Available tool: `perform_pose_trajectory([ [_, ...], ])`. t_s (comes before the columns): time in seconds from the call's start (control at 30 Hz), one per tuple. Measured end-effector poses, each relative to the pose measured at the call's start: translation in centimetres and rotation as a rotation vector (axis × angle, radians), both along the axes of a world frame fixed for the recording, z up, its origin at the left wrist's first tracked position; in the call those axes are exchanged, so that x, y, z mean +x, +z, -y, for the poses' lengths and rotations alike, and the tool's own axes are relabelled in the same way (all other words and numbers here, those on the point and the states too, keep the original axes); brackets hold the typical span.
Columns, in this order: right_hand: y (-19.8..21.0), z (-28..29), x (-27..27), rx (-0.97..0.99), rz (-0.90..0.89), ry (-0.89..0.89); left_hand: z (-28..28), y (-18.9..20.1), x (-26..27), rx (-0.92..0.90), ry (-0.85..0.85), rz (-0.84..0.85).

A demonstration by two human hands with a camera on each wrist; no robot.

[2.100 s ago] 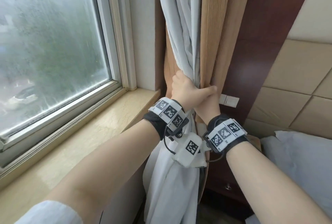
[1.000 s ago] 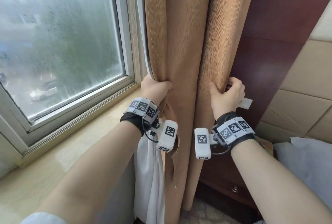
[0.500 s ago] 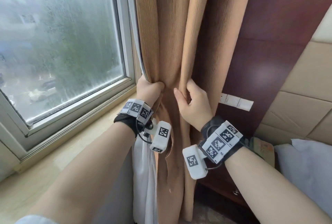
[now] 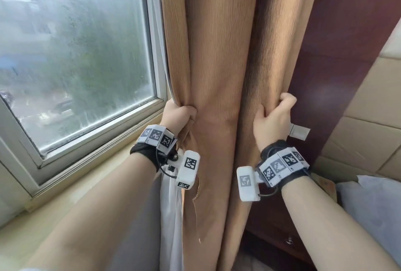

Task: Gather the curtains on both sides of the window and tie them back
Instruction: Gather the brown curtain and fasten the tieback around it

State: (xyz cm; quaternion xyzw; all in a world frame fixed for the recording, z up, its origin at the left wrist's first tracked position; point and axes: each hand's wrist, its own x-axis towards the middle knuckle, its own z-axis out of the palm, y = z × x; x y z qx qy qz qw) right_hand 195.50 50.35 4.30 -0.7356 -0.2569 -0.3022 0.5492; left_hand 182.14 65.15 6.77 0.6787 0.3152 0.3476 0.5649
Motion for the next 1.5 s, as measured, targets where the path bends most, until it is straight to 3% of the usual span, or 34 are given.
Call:
perform_pose_trajectory([
  [0.13, 1.3, -0.1, -0.5, -0.137, 0.361, 0.060, 0.0, 0.1, -0.1, 0.004, 0.001, -0.018],
  [0.23, 1.4, 0.4, -1.1, -0.291, 0.436, -0.006, 0.0, 0.1, -0.2, 0.000, 0.009, -0.019],
  [0.33, 1.4, 0.2, -0.4, -0.330, 0.242, 0.108, -0.2, 0.2, -0.4, 0.005, 0.008, -0.023],
  [0.5, 2.5, -1.2, 0.7, -0.331, -0.406, 0.412, -0.3, 0.2, -0.7, -0.006, -0.023, -0.011],
  [0.57, 2.6, -1.5, 0.7, -0.355, -0.514, 0.554, -0.4, 0.2, -0.7, -0.019, -0.033, -0.008],
  [0.67, 2.1, -1.7, 0.6, -0.297, -0.462, 0.612, -0.4, 0.2, -0.6, -0.026, -0.039, -0.009],
  [0.73, 1.6, -1.7, 0.0, -0.267, -0.332, 0.560, -0.3, -0.1, -0.2, -0.018, -0.007, 0.011],
  [0.87, 1.1, -2.2, -2.7, -0.393, 0.073, 0.289, 0.5, -0.5, 1.5, 0.056, 0.066, 0.086],
  [0.93, 1.3, -2.6, -4.2, -0.445, 0.161, 0.165, 0.9, -0.8, 2.1, 0.089, 0.056, 0.101],
  [1.0, 1.5, -2.9, -4.8, -0.511, 0.150, 0.129, 1.2, -1.0, 2.2, 0.125, 0.029, 0.091],
  [1.2, 1.4, -4.0, -5.1, -0.613, -0.017, 0.316, 1.9, -1.1, 1.7, 0.173, -0.173, 0.102],
  [1.33, 1.5, -4.1, -5.3, -0.729, 0.018, 0.294, 1.9, -0.9, 1.2, 0.066, -0.308, 0.123],
  [1.5, 1.2, -3.8, -4.7, -0.643, -0.081, 0.441, 1.2, -0.8, 1.2, 0.093, -0.322, 0.150],
])
